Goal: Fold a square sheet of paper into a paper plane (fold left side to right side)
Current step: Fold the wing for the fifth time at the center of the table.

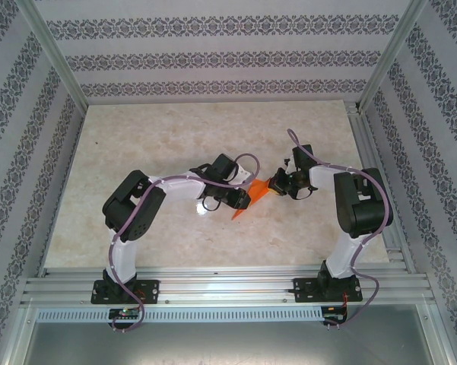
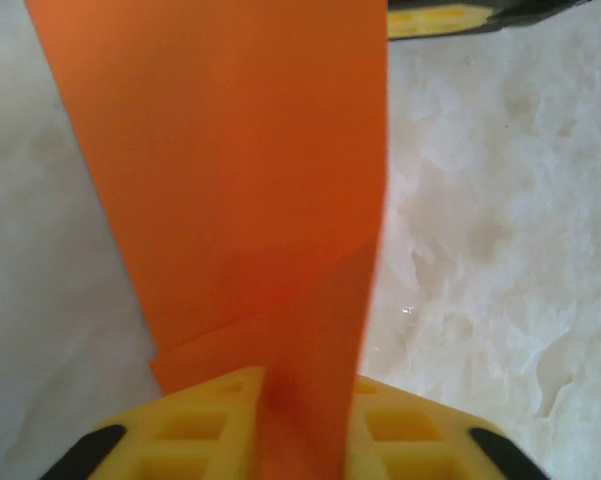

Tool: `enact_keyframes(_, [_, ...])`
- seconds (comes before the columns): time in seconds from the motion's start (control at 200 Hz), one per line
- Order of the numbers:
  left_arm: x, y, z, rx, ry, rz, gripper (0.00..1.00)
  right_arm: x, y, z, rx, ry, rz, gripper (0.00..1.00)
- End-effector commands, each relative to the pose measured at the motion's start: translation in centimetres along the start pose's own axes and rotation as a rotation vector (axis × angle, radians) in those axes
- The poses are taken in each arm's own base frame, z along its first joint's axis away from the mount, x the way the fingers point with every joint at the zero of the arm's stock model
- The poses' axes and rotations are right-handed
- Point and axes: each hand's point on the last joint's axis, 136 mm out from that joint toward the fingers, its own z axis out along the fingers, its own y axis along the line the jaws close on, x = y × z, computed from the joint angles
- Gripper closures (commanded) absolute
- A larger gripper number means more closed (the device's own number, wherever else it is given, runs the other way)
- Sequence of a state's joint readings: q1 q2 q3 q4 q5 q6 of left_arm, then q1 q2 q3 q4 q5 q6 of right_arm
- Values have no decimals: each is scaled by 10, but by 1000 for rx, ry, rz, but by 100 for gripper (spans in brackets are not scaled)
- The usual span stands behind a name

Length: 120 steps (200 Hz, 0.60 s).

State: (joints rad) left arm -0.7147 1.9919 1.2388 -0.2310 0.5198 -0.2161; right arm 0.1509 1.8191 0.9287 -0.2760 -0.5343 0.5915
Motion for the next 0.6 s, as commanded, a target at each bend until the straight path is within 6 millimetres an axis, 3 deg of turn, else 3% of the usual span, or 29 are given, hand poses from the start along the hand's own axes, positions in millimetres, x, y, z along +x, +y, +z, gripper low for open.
enact_keyframes(0.0, [-8, 2, -4, 9, 2, 3, 71, 14, -32, 9, 135, 44, 7, 100])
enact_keyframes(0.145, [-14, -1, -6, 11, -3, 13, 70, 16, -31, 10, 143, 56, -3, 100])
enact_keyframes(0.29, [-19, -6, -12, 15, -16, 24, 61, 18, -31, 12, 145, 62, -9, 100])
enact_keyframes(0.52, [-19, -12, -20, 26, -21, 34, 61, 19, -32, 14, 147, 71, -9, 100])
enact_keyframes(0.594, [-19, -13, -21, 28, -22, 37, 65, 20, -32, 14, 148, 72, -11, 100])
